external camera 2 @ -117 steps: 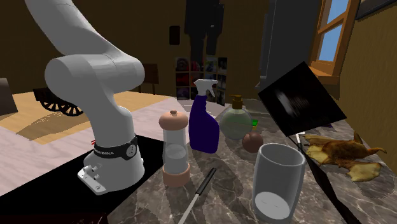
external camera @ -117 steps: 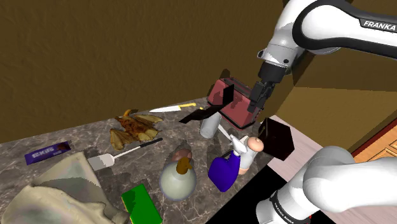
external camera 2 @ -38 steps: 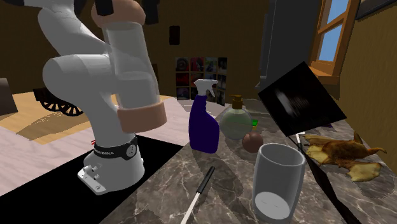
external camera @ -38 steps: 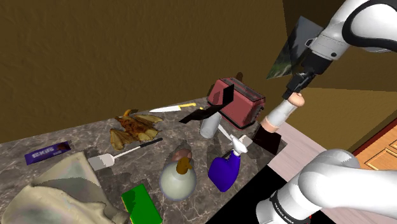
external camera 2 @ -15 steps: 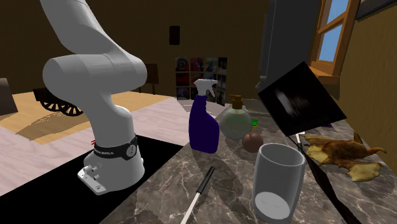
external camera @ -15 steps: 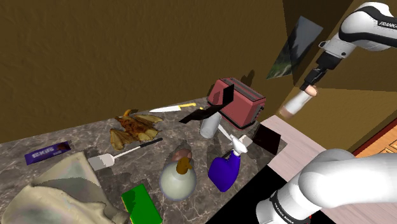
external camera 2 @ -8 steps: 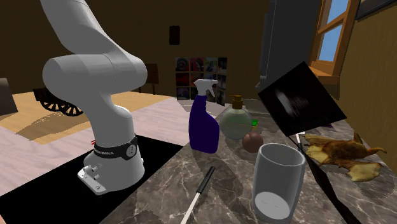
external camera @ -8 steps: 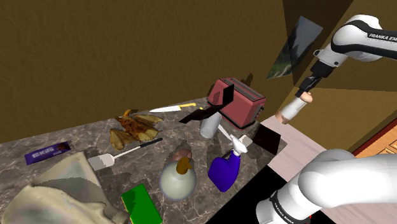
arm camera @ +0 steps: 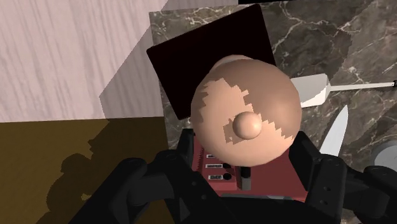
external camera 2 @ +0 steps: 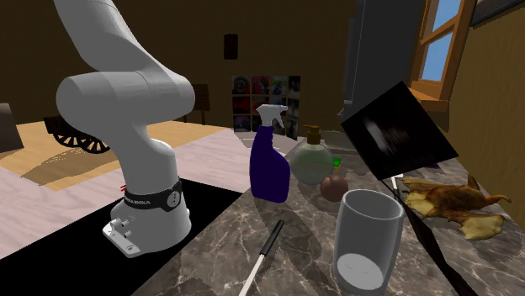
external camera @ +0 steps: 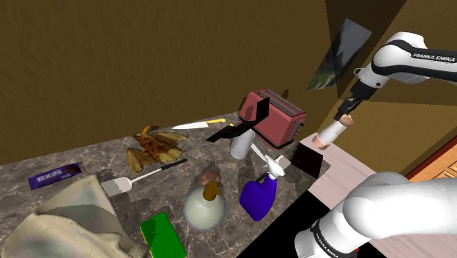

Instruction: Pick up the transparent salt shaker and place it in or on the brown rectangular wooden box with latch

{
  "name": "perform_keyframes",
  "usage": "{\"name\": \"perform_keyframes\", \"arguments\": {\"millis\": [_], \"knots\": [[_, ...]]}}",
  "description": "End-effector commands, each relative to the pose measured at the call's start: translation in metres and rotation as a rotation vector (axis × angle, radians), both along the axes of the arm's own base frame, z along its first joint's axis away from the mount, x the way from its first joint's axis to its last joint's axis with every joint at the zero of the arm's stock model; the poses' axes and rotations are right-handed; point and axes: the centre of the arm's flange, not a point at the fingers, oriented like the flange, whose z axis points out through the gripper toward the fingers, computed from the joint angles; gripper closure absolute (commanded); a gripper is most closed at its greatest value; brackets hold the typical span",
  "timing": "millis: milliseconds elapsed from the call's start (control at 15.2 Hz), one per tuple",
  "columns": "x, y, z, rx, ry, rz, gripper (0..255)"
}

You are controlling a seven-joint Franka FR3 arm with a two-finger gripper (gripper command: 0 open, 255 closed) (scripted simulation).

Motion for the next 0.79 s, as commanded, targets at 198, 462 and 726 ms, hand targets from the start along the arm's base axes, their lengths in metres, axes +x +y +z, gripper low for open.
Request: {"name": "perform_keyframes", "arguments": {"millis": [198,462,726], "knots": [[0.000,0.000,-0.025,0.000,-0.001,0.000,255],[0.000,0.000,-0.025,0.000,-0.001,0.000,255],[0.000,0.000,-0.025,0.000,-0.001,0.000,0]]}}
